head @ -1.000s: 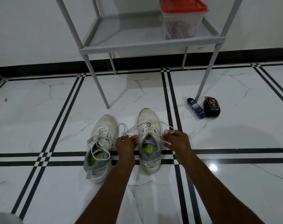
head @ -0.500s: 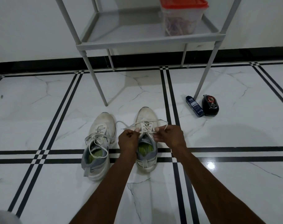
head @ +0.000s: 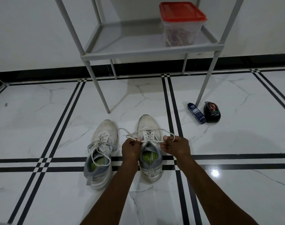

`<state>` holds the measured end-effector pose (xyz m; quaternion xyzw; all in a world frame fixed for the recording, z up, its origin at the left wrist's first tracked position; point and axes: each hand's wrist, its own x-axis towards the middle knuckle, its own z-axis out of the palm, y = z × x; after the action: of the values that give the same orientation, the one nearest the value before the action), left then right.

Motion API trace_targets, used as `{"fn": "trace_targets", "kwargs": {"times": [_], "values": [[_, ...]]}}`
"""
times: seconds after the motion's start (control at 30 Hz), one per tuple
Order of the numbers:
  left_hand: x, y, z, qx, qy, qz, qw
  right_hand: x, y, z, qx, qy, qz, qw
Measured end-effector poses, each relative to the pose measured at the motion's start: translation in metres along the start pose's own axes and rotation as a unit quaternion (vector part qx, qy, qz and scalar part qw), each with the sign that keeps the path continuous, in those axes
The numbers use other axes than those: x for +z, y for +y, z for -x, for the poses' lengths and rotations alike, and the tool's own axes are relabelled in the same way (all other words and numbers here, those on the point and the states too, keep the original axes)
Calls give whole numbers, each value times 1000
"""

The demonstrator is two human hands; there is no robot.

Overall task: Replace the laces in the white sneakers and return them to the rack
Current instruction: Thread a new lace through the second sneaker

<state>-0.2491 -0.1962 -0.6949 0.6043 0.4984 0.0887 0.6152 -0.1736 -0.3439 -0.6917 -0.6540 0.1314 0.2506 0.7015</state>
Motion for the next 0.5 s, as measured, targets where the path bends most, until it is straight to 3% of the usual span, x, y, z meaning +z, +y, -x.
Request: {"fn": "trace_targets", "kwargs": {"times": [0.07,0.27,0.5], "values": [[-8,6,1,-23,-50,46,997,1,-10,1,-21,-29,11,999],[-14,49,5,44,-104,110,988,21,-63,9,-51,-94,27,994],[-15,120,11,167,-90,54,980,59,-128,17,-126,-121,92,980]]}}
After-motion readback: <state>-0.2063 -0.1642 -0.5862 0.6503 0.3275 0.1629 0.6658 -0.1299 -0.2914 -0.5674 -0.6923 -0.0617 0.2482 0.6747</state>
